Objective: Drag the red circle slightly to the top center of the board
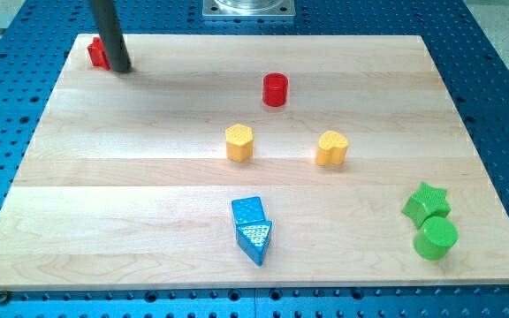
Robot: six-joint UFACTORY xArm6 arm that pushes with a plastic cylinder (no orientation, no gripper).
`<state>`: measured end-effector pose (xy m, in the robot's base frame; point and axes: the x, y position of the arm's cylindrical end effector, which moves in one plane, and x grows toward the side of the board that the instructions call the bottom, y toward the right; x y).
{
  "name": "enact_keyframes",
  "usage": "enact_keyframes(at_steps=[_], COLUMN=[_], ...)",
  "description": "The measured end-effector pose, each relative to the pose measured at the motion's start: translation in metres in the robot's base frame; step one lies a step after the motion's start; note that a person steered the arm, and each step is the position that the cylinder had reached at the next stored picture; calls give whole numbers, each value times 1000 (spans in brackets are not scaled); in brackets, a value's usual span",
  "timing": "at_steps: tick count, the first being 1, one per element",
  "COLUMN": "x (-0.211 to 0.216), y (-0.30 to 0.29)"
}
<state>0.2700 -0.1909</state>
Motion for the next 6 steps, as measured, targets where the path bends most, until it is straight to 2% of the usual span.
enact_keyframes(at_steps=[2,3,4,5,6], x=[-4,18,84,80,50], y=[208,294,268,200,172])
